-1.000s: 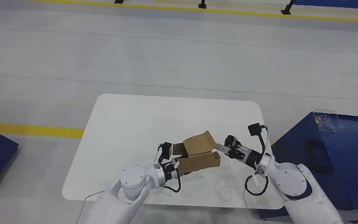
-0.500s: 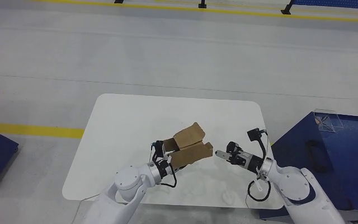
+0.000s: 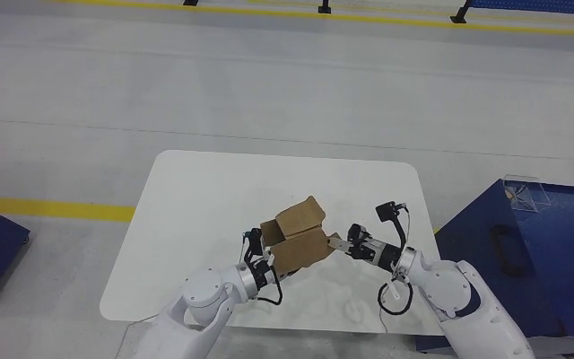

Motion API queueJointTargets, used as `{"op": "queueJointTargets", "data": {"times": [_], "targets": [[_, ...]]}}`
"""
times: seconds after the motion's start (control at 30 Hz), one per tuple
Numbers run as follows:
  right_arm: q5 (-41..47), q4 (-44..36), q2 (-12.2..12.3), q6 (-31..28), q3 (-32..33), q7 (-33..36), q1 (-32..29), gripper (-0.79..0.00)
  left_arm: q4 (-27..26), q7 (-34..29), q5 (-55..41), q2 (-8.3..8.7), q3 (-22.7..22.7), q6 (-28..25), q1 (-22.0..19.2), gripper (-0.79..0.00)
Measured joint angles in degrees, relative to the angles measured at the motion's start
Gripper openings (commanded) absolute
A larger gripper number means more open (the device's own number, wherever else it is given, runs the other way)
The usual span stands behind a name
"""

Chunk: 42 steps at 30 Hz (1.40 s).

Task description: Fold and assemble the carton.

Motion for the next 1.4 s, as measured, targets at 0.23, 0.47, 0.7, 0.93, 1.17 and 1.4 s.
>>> {"op": "queueJointTargets", "data": {"times": [0.23,0.47,0.7,0.93,1.17,1.4], "targets": [[0.0,-1.3,-0.4,-0.9,-1.8,0.6,0.4,0.000,-0.1,-0.9,0.3,0.09,-0.2,-0.9,0.3,-0.785],[0.9,-1.6,-0.4,-1.7,0.2,-0.5,-0.4,0.000,-0.6,-2.0,1.1,0.21,-0.3,-2.2,0.7,-0.785],[1.6,-2.0,-0.3,-0.5,2.8,-1.3,-0.6,0.000,-0.9,-2.8,3.2,0.32,0.2,-2.7,0.8,-0.785],[0.3,-2.1,-0.6,0.7,2.2,-2.0,0.0,0.000,-1.8,-3.1,5.9,0.42,1.0,-3.7,1.1,-0.785],[0.5,-0.8,-0.5,1.3,2.6,0.8,-0.2,0.000,-2.5,-3.0,5.2,0.61,-0.3,-6.1,2.3,-0.785],[0.5,-1.1,-0.7,-0.3,1.5,2.3,-0.8,0.000,-3.5,-3.3,5.9,0.88,-0.9,-6.3,3.3,-0.785]]}}
